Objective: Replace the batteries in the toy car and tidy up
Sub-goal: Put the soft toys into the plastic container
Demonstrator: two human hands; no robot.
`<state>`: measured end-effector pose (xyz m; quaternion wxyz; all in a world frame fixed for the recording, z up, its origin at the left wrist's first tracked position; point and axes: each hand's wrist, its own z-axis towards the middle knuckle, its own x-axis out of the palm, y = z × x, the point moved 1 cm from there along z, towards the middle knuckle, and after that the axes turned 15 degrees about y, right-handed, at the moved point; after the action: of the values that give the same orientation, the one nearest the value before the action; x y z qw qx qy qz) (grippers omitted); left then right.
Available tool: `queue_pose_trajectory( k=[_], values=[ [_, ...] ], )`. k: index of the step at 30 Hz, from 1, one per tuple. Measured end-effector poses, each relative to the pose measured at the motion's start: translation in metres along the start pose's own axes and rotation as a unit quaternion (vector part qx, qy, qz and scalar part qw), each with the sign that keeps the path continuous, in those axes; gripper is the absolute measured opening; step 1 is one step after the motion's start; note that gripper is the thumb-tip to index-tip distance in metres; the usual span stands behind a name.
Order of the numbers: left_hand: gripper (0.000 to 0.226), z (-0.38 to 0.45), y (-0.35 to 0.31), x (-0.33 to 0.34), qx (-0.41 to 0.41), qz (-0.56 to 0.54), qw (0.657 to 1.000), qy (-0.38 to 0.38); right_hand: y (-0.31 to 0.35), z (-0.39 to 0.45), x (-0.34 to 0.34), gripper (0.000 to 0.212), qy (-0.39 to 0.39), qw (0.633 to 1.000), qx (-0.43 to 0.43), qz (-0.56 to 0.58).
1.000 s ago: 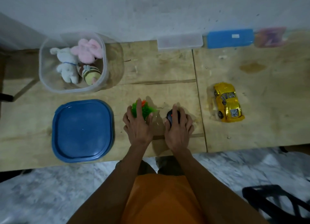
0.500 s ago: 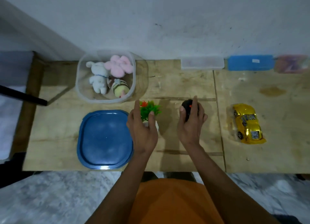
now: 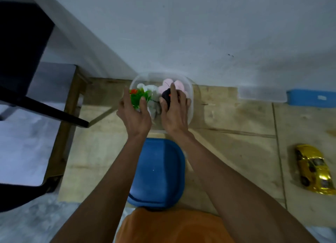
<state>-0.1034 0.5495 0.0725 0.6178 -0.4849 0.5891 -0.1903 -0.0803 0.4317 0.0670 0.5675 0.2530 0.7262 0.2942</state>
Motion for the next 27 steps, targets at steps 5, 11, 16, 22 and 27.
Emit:
queue_pose_trajectory(
  k=[5,11,16,22,27],
  values=[
    [0.050,0.018,0.012,0.002,-0.005,0.017,1.000,0.023,0.009,0.017,0.029,0.056,0.030,0.997,0.065,-0.004],
    [0.048,0.027,0.023,0.012,0.035,0.085,0.994,0.054,0.001,0.021,0.034,0.041,-0.005,0.995,0.071,-0.070],
    [0.045,0.032,0.026,0.015,0.034,0.040,0.996,0.068,-0.001,0.033,0.033,0.054,-0.059,0.995,0.066,-0.045],
    [0.044,0.039,0.017,0.004,0.085,0.013,0.995,0.042,0.006,0.049,0.037,0.048,0.013,0.996,-0.007,-0.083],
    [0.054,0.049,0.023,0.001,0.115,0.139,0.982,0.049,-0.008,0.045,0.051,0.051,0.096,0.986,0.002,-0.135]
  ],
)
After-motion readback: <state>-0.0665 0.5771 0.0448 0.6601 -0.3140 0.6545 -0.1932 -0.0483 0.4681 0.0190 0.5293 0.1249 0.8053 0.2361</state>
